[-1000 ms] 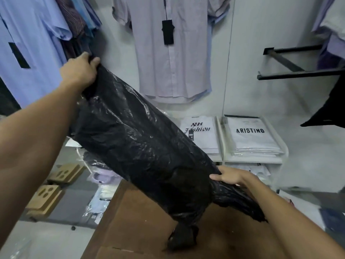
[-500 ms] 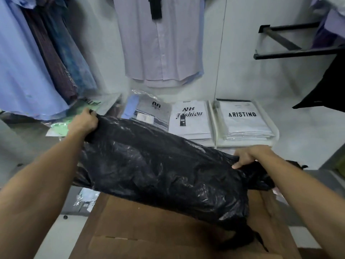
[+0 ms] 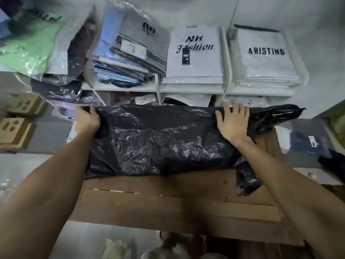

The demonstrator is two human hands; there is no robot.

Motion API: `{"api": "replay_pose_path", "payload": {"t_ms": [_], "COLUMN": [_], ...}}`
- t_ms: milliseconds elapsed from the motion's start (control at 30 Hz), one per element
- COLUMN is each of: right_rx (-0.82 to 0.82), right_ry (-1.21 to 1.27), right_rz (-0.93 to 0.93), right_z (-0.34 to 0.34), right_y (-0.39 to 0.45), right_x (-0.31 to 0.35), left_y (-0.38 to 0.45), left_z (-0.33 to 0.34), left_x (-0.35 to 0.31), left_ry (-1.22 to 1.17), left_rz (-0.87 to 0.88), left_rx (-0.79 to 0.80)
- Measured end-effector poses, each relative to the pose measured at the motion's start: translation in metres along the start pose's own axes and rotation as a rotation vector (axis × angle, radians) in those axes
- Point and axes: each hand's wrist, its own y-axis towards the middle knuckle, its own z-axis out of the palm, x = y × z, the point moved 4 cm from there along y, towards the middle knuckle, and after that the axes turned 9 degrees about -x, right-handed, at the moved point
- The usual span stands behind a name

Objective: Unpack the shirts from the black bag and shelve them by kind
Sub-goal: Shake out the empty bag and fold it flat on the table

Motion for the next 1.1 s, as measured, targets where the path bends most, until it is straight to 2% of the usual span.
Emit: {"api": "replay_pose_path", "payload": {"t_ms": [67, 133, 233, 300, 367, 533, 833, 967, 1100], "right_rx": [0.074, 0.183, 0.234, 0.234, 0.287, 0.370, 0.284, 0.289, 0.284], "right_ry": [0.067, 0.092, 0.082, 0.047, -0.046, -0.111, 0.005, 0.043, 0.060], "right_rz": [-0.132, -0.268, -0.440, -0.515, -0.509, -0.272, 0.019, 0.169, 0.208], "right_z": [0.006, 0.011, 0.026, 0.041, 0.059, 0.094, 0.100, 0.098, 0.097], "right_y": [-0.009, -0.019, -0.037, -0.049, -0.053, -0.056, -0.052, -0.051, -0.051], "right_x": [0.033, 0.069, 0.118, 0.144, 0.151, 0.100, 0.032, 0.002, -0.008], "left_y": [-0.009, -0.037, -0.106, -0.153, -0.175, -0.163, -0.101, -0.071, -0.056], "left_z": [0.013, 0.024, 0.054, 0.082, 0.110, 0.138, 0.109, 0.096, 0.088], "left_x": [-0.006, -0.026, -0.050, -0.058, -0.052, -0.010, 0.043, 0.065, 0.078], "left_ry": [0.080, 0.127, 0.115, 0.199, 0.310, 0.495, 0.439, 0.449, 0.391], "left_rz": [0.029, 0.177, 0.508, 0.722, 0.795, 0.751, 0.503, 0.402, 0.367], "left_rx": [-0.061, -0.097, 0.044, 0.147, 0.224, 0.224, 0.105, 0.111, 0.168]}}
